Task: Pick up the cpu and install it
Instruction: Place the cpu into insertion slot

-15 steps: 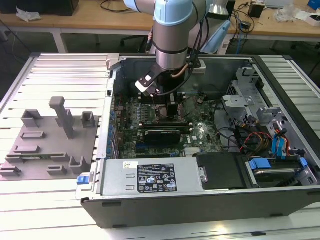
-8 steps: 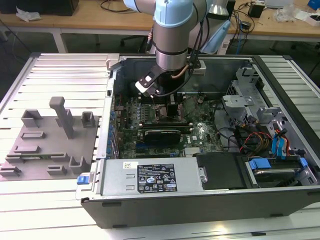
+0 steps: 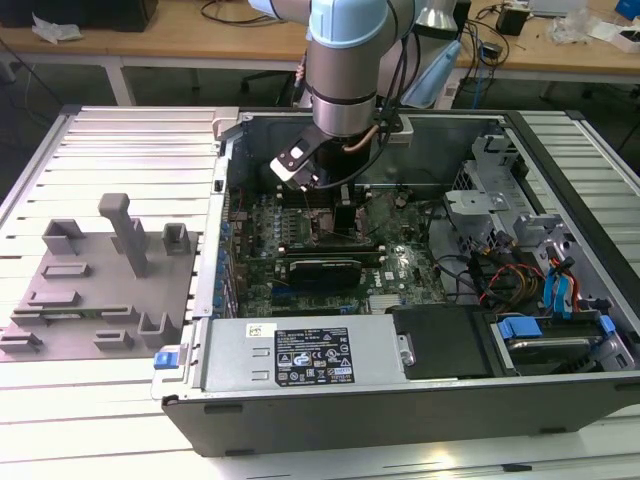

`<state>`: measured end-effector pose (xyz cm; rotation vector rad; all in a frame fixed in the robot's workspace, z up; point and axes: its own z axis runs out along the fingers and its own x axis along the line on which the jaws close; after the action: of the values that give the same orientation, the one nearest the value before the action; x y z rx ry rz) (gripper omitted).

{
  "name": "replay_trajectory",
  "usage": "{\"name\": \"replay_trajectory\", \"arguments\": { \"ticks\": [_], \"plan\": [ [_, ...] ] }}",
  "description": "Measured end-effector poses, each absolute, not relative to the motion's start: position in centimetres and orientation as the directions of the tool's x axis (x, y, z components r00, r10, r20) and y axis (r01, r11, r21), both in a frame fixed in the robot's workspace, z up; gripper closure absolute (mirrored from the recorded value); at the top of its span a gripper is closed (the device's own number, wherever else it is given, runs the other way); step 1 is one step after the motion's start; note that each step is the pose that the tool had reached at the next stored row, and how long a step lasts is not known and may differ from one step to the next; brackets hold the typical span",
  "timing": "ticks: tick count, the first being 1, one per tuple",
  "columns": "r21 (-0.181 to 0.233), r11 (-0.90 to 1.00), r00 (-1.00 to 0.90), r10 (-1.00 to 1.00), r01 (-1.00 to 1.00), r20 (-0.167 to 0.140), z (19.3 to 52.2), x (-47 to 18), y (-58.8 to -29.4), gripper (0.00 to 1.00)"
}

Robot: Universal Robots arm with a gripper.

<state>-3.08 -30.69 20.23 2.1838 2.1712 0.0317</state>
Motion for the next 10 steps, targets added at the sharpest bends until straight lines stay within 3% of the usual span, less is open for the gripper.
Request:
{"name": "replay_trajectory", "arguments": {
  "ticks": [10],
  "plan": [
    [0.058,-0.005,0.007,1.000,0.998,-0.029,20.17,-3.08,-30.71,0.38]
  ]
}}
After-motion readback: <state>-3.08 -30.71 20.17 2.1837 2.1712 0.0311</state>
